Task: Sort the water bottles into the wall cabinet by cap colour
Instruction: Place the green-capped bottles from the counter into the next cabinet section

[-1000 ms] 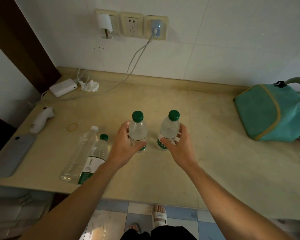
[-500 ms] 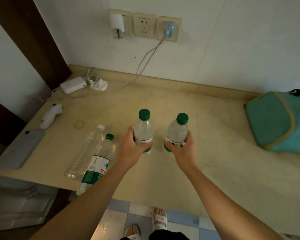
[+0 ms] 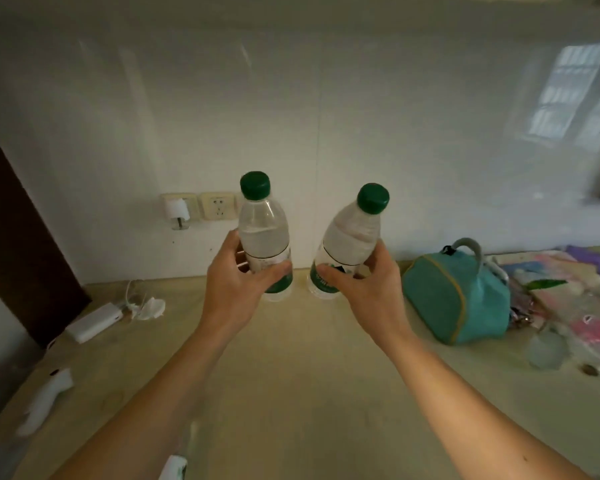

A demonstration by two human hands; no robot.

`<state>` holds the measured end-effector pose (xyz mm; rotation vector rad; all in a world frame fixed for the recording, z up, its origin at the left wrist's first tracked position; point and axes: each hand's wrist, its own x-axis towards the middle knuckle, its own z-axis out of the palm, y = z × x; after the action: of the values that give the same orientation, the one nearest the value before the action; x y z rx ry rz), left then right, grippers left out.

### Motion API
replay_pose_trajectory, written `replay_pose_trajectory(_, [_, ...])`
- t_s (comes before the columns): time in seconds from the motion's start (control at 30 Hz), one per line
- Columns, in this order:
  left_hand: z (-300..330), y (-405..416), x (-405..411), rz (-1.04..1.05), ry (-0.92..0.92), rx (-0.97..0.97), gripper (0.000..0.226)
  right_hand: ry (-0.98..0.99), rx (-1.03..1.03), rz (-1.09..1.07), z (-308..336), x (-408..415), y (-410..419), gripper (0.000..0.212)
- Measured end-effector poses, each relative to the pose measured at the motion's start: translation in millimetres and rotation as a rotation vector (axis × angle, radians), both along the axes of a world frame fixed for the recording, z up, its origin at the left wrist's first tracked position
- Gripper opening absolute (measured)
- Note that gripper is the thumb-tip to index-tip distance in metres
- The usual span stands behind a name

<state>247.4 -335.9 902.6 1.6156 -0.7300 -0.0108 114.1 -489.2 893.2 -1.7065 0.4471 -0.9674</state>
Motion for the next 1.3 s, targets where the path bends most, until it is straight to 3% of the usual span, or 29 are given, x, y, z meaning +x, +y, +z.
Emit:
replay_pose_trajectory(0.53, [318.4,-55.5,-27.7,-0.108,-0.479,-0.376,0.054,-0.462,-0.289,-0.095,303.3,-43.7,-53.3,0.055])
replay_pose_trajectory(0.67, [369.2,-69.8,-23.3,-0.051,-0.553,-0.381,0.058,-0.441,-0.329,-0.110,358.6,-41.2,-76.7,0.055])
replay_pose_trajectory(0.97, [402.4,-118.8,19.3,0.015,-0.349,-0.239,0.040,-0.216,-0.217,-0.097,410.2,-16.2,-141.1,0.039])
replay_pose_trajectory(1.3, [405.4,-163.2,49.8,-0.084,-0.185,-0.191,0.038,-0.192,-0.150,-0.094,412.3,17.3,-177.2,0.040])
